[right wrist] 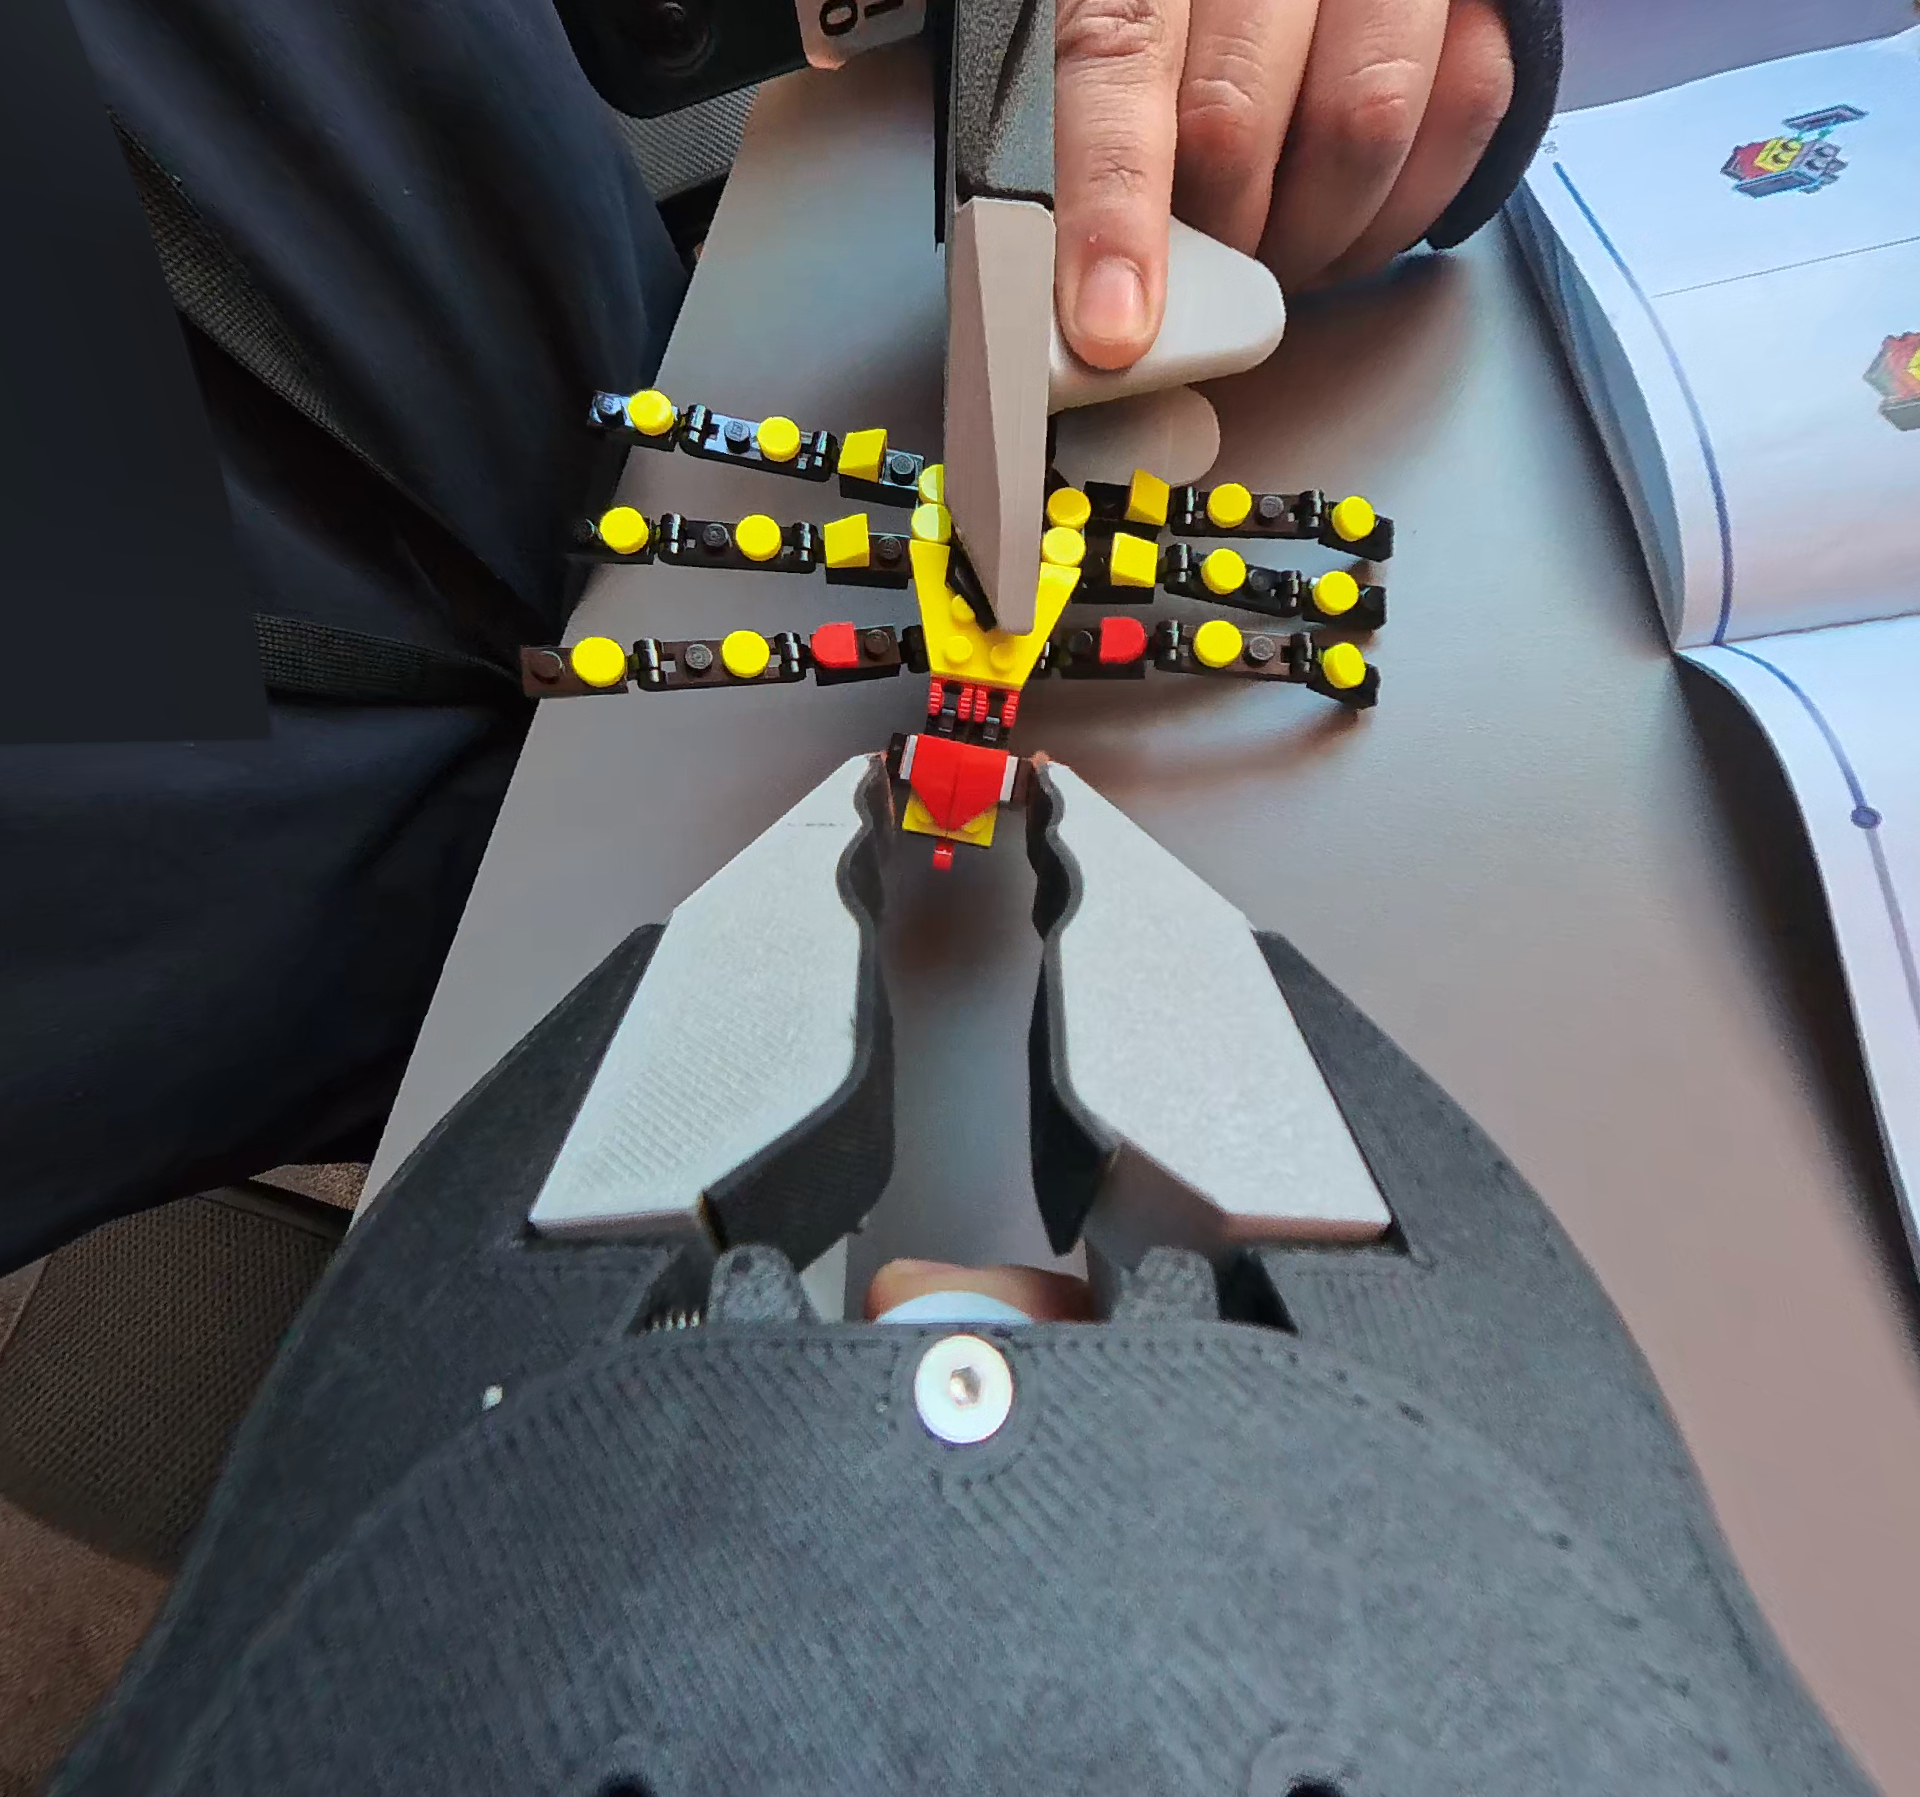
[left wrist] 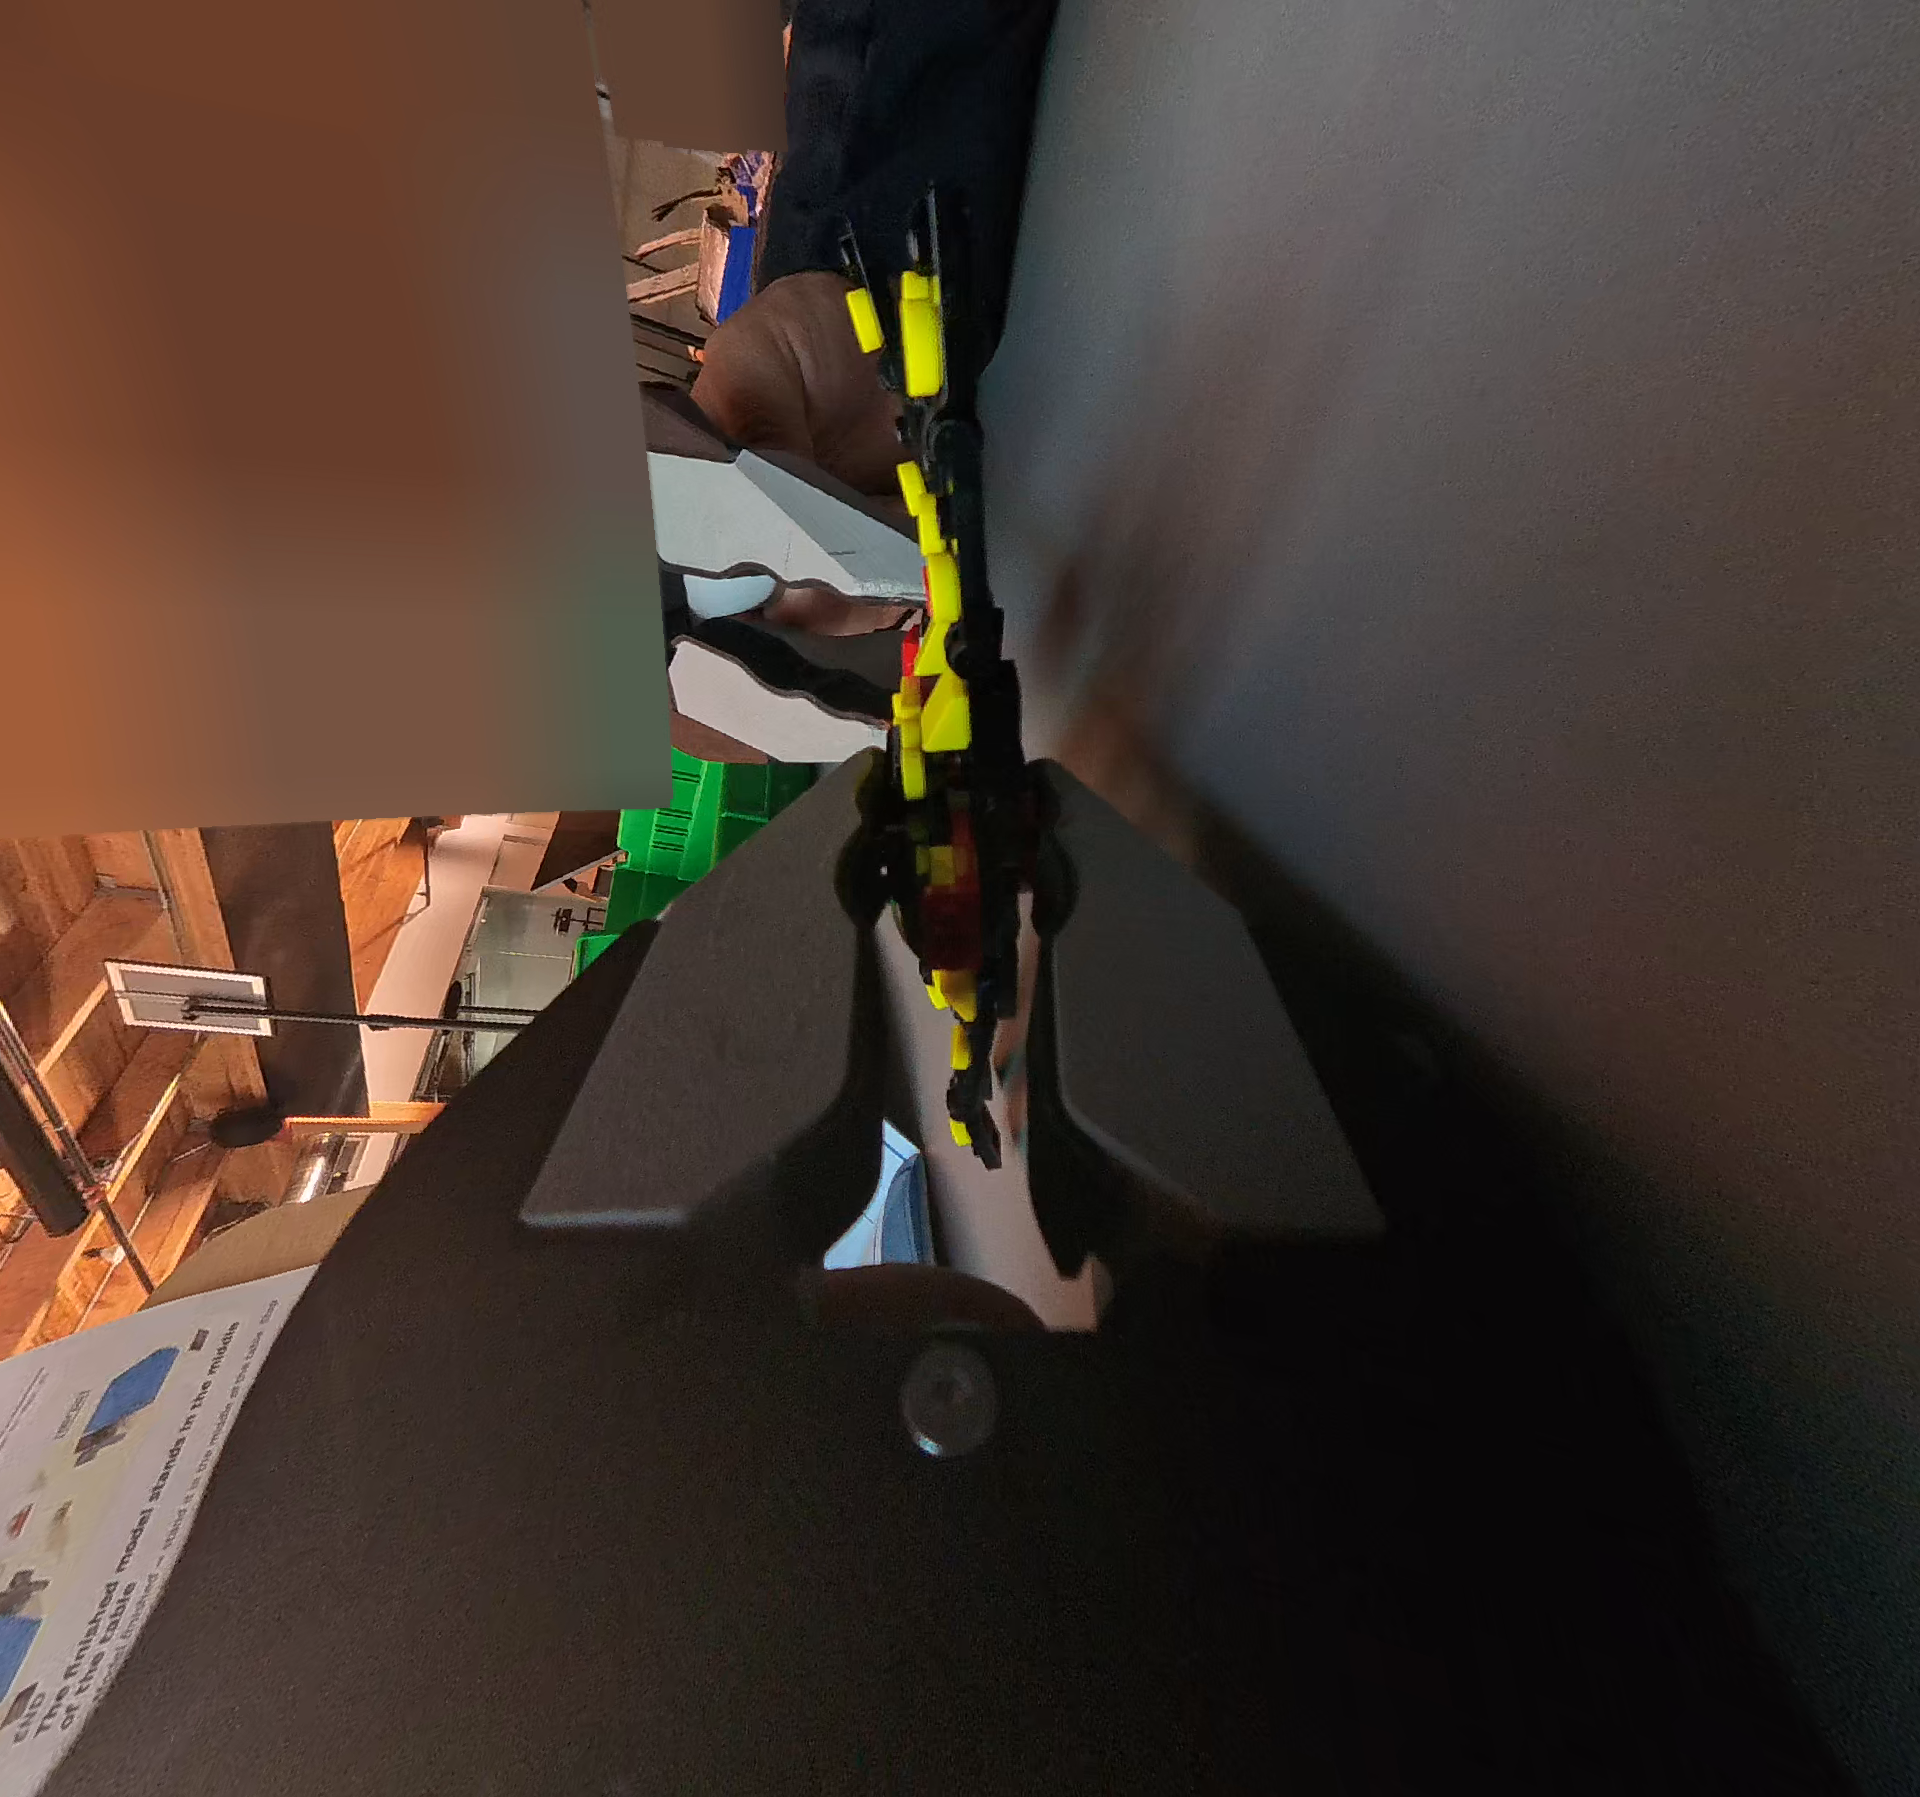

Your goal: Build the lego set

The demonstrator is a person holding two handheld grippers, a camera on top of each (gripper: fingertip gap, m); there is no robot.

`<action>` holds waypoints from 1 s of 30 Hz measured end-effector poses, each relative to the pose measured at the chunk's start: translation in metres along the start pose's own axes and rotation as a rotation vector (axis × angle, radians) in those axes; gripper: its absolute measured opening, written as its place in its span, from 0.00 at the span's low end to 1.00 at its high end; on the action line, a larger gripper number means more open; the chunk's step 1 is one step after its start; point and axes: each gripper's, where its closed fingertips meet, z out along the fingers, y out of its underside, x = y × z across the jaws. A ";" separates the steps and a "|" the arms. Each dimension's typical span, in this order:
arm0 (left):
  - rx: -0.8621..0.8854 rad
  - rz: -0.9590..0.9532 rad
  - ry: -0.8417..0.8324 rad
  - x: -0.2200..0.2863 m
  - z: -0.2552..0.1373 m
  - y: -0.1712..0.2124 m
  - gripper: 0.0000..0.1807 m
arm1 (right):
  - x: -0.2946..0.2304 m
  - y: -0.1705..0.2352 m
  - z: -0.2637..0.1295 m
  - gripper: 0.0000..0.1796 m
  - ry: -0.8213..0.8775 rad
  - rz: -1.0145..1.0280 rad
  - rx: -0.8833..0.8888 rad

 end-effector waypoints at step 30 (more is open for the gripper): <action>-0.015 -0.316 -0.125 -0.045 0.000 0.019 0.12 | 0.020 -0.037 -0.037 0.13 -0.010 0.182 0.366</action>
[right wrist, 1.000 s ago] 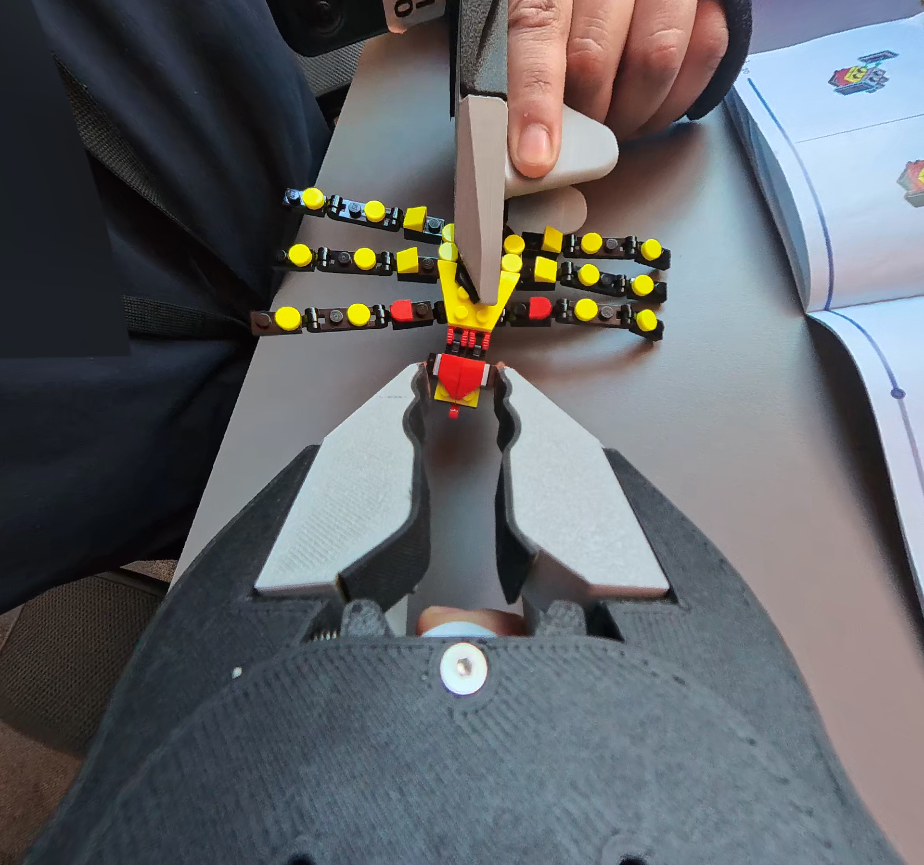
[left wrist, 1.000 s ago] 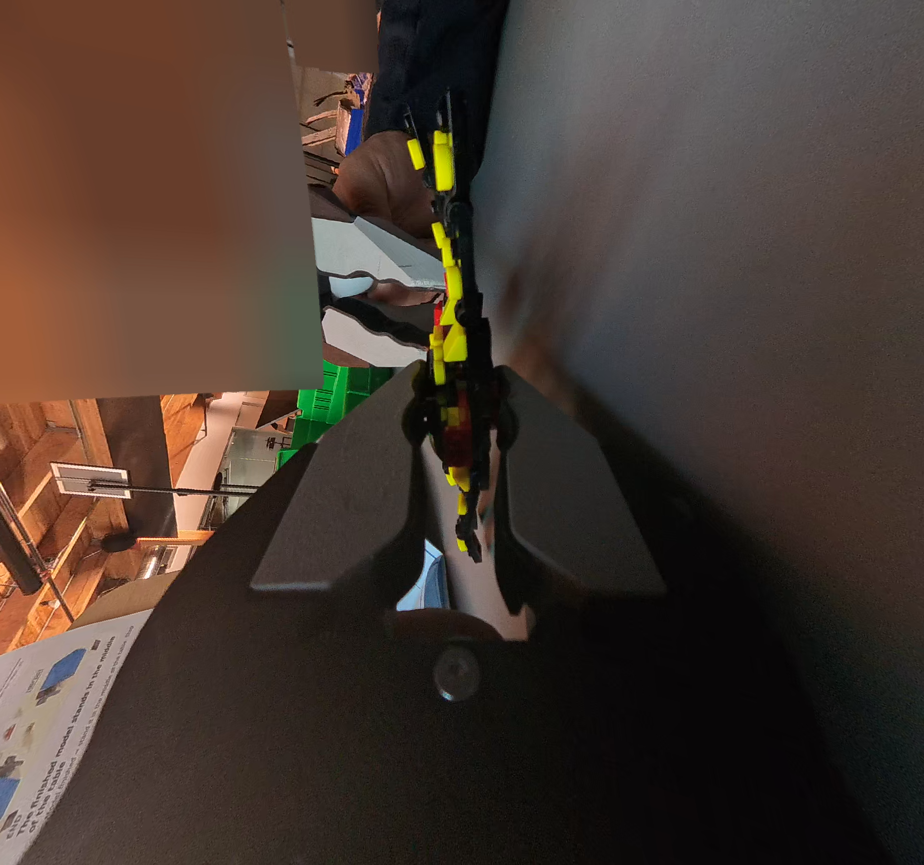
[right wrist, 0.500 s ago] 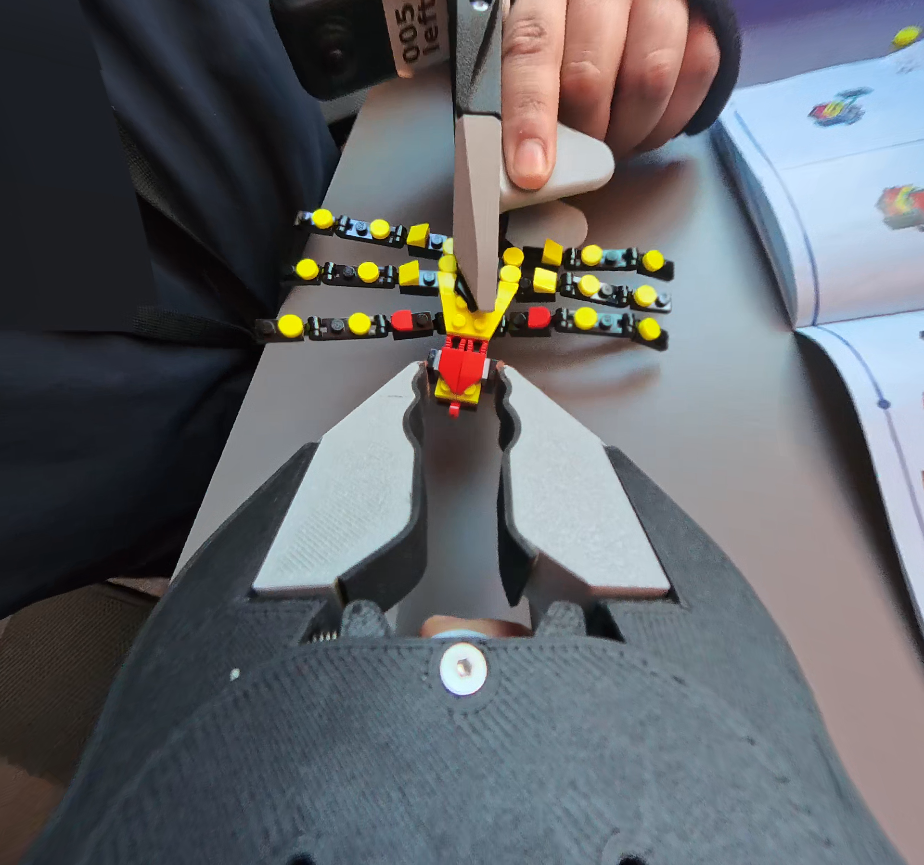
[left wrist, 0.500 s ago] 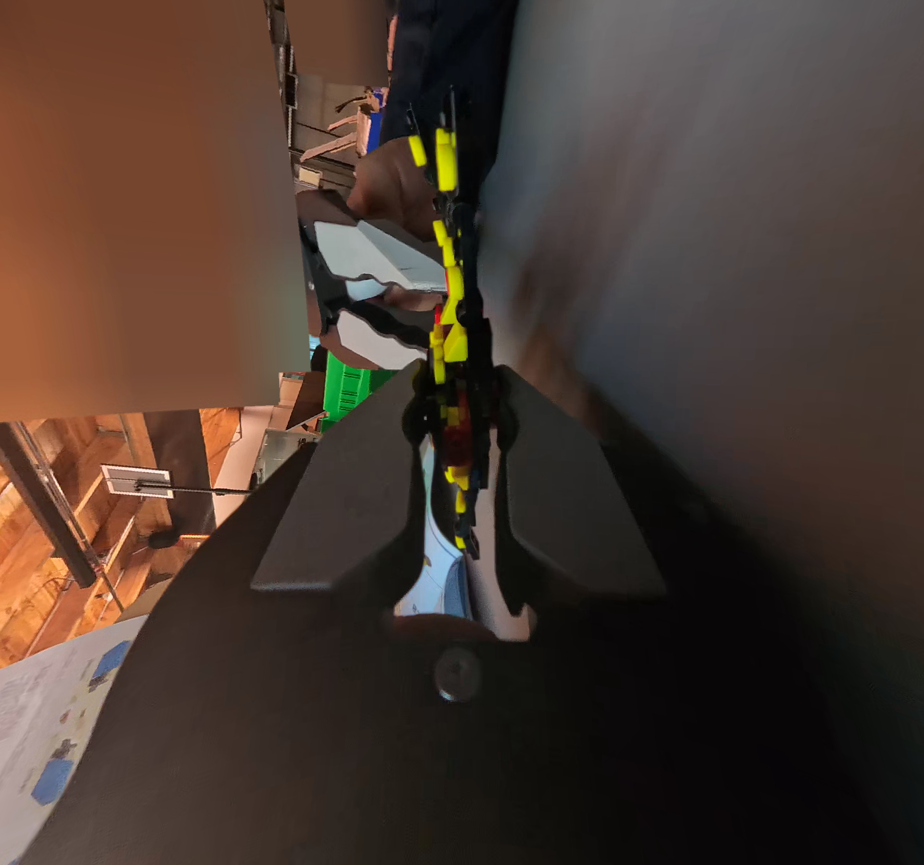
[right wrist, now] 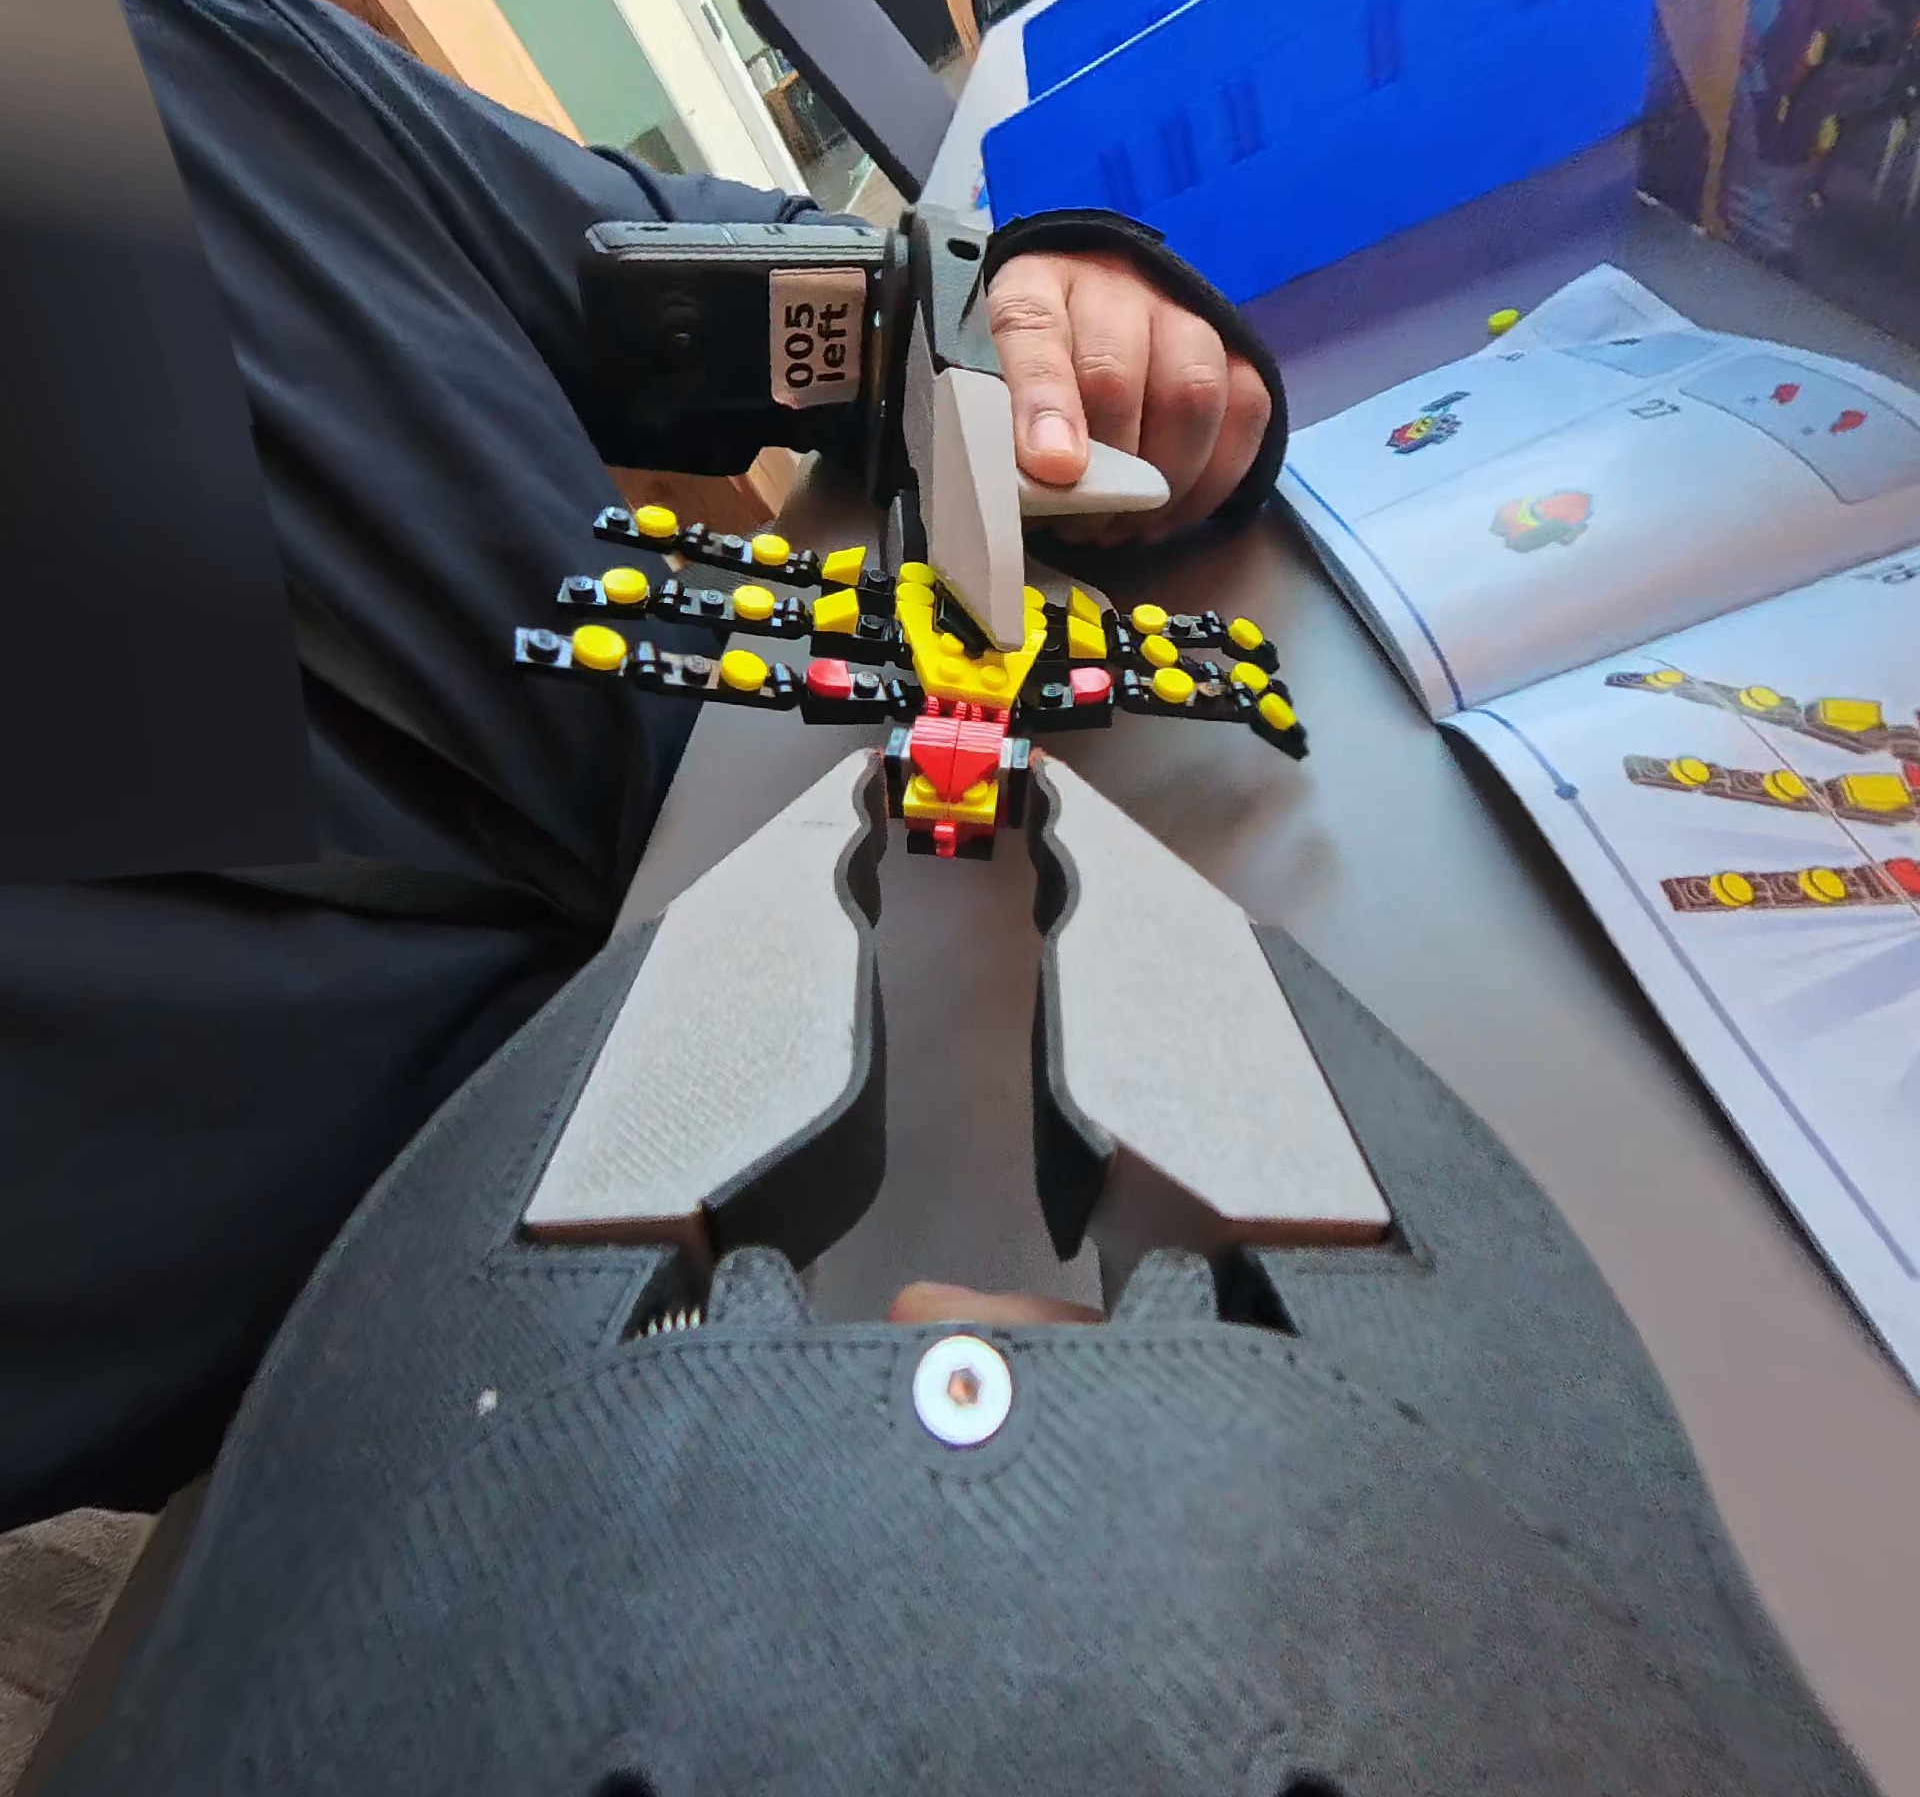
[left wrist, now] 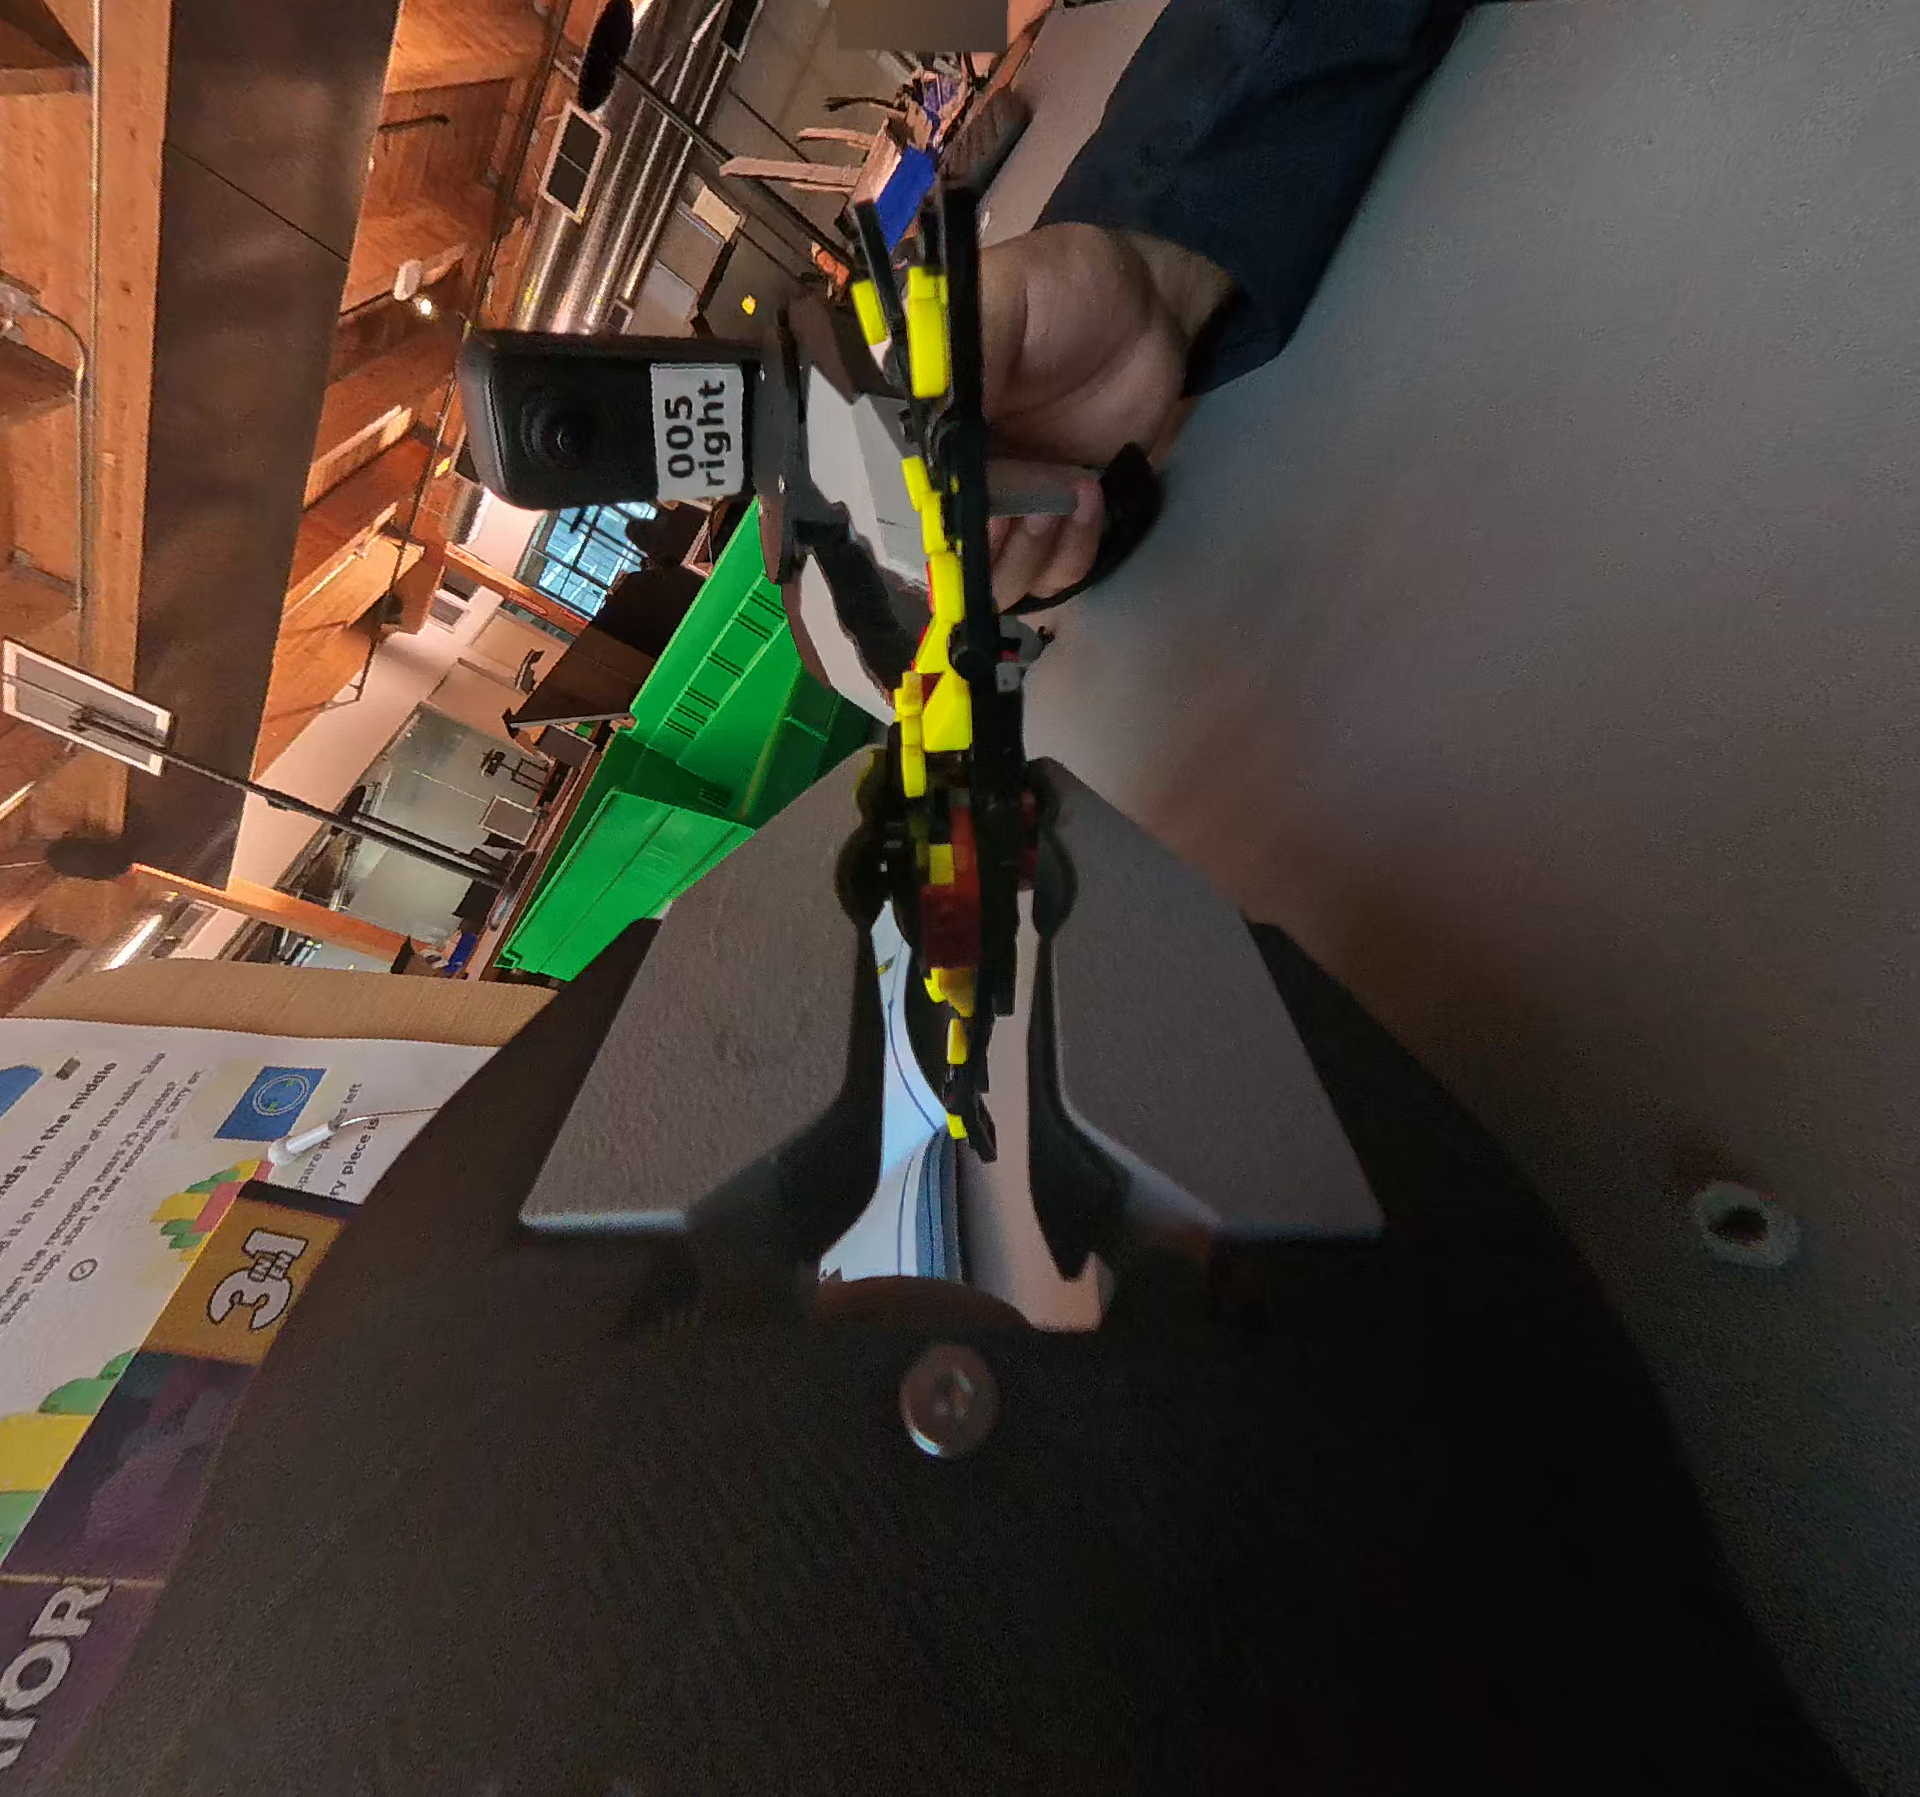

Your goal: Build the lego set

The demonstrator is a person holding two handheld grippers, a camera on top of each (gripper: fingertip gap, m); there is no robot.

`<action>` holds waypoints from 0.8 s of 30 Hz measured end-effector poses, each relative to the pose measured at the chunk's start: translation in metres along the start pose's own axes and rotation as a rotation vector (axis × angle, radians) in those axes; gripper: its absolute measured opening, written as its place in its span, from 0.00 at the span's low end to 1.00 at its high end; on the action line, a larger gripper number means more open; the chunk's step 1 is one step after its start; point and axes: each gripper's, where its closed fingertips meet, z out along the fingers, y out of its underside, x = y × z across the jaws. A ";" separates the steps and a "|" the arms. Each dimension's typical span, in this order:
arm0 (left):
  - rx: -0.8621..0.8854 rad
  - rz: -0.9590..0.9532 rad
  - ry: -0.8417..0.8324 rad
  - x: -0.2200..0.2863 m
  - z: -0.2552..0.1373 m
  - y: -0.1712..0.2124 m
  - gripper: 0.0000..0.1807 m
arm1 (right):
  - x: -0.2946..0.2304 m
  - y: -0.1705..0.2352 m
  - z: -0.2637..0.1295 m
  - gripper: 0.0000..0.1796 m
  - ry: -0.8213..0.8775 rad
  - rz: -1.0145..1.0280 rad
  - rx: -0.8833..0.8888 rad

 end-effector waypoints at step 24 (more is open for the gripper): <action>-0.087 0.553 0.070 0.032 0.009 0.015 0.12 | 0.021 0.060 -0.006 0.13 0.175 -0.184 -0.403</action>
